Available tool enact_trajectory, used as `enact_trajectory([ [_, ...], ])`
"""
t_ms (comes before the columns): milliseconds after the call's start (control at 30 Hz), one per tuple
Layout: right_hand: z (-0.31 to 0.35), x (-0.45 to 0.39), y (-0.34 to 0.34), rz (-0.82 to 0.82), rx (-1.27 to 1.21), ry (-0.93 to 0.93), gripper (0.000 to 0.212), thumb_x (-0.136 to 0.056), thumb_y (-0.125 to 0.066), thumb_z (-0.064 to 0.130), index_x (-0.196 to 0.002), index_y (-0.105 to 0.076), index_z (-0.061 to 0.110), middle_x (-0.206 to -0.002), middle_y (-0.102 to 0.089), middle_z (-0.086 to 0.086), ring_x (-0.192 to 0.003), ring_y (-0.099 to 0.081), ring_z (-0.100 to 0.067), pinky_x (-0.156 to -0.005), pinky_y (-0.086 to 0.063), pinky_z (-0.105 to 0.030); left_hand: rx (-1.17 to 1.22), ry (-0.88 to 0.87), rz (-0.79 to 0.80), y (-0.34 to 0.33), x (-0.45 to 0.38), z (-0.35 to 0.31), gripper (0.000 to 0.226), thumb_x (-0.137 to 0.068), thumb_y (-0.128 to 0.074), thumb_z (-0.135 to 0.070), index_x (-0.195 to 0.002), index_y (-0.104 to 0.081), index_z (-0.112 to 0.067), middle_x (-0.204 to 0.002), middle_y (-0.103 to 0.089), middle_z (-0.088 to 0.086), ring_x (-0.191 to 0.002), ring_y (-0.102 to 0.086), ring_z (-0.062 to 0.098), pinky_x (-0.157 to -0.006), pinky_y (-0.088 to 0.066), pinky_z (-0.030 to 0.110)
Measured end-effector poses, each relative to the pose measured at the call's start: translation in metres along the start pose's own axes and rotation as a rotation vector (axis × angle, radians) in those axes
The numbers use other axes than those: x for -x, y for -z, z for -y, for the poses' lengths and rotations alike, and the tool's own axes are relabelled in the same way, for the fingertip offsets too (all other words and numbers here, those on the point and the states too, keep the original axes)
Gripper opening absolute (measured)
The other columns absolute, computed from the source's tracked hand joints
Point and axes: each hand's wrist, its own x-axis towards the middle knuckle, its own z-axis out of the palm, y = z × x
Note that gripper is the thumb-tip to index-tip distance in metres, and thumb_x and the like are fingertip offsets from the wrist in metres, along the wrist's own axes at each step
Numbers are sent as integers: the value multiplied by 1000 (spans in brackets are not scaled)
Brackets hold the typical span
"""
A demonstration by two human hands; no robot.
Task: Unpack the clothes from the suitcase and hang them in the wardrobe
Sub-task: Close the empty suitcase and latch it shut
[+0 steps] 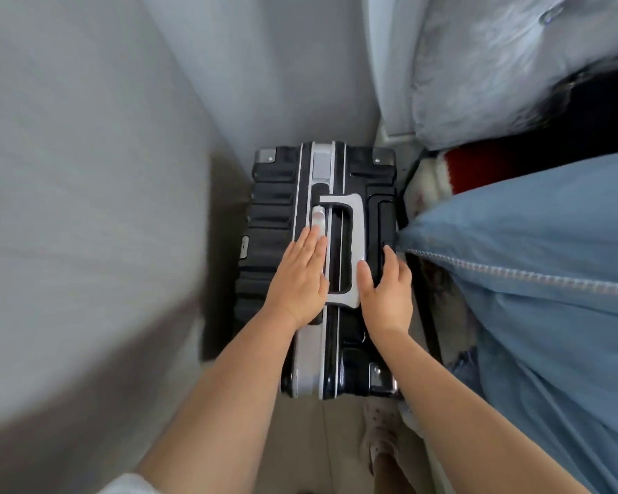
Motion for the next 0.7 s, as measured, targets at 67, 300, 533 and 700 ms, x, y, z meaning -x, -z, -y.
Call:
enact_trajectory([
  [67, 16, -24, -1, 17, -1, 1, 59, -93, -42, 41, -144, -23, 18, -150, -23, -13, -135, -31, -27, -102, -35, -40, 61, 89, -6, 11, -23, -6, 58, -98, -28, -10, -147, 4, -10, -156, 13, 4, -143, 13, 13, -113, 12, 25],
  [300, 47, -71, -8, 160, 23, 64, 62, -93, -43, 39, -146, -18, 18, -151, -14, -16, -136, -28, -31, -105, -32, -40, 120, 193, -128, 27, -63, 10, 54, -97, -29, -6, -147, -8, -12, -156, -1, -1, -144, 5, 9, -110, 13, 18],
  [533, 60, -101, -4, 228, 48, 140, 61, -93, -43, 38, -146, -20, 18, -152, -13, -15, -138, -24, -29, -107, -30, -39, 189, 302, -177, 32, -80, 7, 56, -95, -30, -4, -147, -10, -11, -156, -2, -1, -144, 4, 9, -109, 14, 18],
  [700, 73, -132, -3, 222, 57, 187, 60, -93, -43, 39, -146, -21, 19, -151, -17, -15, -135, -29, -29, -105, -32, -39, 205, 326, -195, 40, -106, 6, 56, -96, -29, -6, -147, -10, -11, -157, -3, -1, -144, 3, 9, -113, 10, 21],
])
